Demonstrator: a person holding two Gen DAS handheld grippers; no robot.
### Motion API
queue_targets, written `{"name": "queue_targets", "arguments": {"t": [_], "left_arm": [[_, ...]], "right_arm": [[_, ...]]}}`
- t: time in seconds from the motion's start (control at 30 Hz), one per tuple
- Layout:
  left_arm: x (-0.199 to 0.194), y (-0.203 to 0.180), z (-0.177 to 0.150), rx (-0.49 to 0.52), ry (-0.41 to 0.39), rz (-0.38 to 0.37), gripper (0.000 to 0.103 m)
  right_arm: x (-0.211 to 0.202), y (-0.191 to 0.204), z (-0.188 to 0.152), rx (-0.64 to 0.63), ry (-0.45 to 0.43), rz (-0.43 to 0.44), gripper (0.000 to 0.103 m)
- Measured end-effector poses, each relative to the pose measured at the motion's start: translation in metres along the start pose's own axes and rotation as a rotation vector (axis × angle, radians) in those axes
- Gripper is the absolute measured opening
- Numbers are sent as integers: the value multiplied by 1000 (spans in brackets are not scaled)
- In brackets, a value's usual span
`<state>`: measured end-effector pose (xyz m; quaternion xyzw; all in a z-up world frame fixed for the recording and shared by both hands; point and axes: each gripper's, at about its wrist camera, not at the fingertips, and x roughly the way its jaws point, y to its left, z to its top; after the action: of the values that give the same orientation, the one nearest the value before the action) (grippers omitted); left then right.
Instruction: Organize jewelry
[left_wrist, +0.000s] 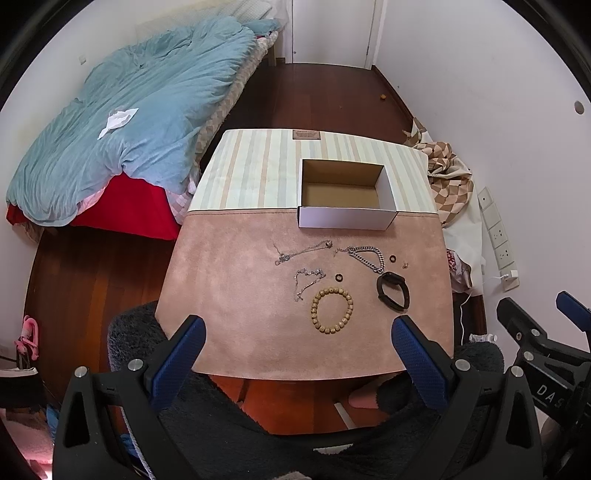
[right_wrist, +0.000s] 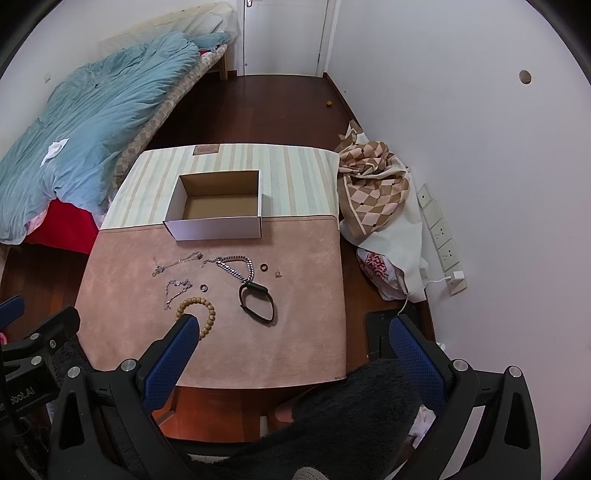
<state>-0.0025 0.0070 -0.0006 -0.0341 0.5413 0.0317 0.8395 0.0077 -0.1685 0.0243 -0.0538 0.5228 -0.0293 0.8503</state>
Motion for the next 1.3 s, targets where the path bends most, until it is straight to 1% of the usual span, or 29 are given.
{"name": "queue_targets", "arguments": {"t": [0.5, 1.3], "left_arm": [[-1, 4, -1, -6, -5, 0, 103], [-6, -4, 3, 6, -15, 7, 103]], "right_arm": [[-1, 0, 4, 7, 0, 11, 103], [-9, -3, 4, 10, -16, 15, 103]]}}
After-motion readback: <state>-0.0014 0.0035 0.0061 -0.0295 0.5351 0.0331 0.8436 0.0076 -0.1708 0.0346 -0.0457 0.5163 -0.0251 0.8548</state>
